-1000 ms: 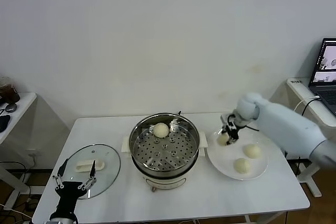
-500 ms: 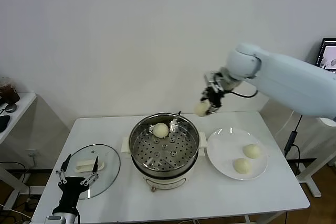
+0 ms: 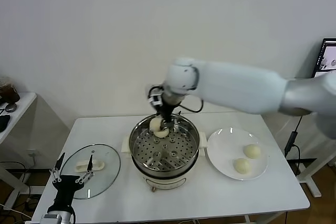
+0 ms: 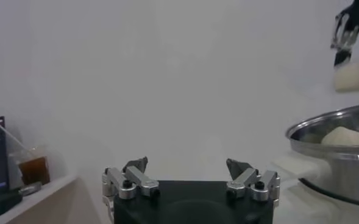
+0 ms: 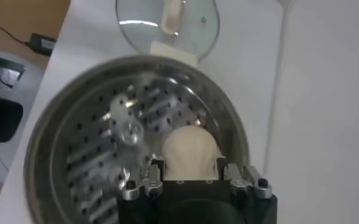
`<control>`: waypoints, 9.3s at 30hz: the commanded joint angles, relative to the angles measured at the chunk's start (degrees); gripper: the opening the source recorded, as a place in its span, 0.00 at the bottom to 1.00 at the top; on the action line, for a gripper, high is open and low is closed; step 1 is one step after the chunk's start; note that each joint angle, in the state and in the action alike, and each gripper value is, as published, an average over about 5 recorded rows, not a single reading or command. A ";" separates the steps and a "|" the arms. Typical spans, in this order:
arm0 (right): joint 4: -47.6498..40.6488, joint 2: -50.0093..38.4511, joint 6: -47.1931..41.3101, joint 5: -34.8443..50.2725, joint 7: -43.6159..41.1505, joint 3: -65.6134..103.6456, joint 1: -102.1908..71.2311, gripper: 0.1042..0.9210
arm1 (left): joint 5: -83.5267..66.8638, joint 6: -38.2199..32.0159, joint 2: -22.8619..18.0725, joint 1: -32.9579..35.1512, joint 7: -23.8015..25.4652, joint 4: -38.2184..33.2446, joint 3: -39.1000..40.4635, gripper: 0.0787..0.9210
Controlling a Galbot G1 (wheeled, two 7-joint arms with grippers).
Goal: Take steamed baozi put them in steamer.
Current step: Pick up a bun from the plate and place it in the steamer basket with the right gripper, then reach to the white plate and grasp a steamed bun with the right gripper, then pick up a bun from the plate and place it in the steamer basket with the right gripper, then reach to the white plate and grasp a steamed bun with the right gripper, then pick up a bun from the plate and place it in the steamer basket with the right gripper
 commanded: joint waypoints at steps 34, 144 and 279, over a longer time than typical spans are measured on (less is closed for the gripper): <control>4.96 -7.52 -0.44 -3.60 -5.77 -0.01 2.65 0.88 | 0.17 -0.03 0.10 -0.76 -0.01 -0.16 0.30 0.88; 5.76 -3.90 54.08 -22.73 -14.45 1.29 -2.16 0.43 | 1.89 -0.25 -0.59 0.10 0.01 0.28 -1.13 0.88; 2.14 -32.05 21.69 -18.53 -14.91 3.69 5.43 0.44 | 2.39 0.29 0.85 -2.20 0.33 1.63 1.08 0.88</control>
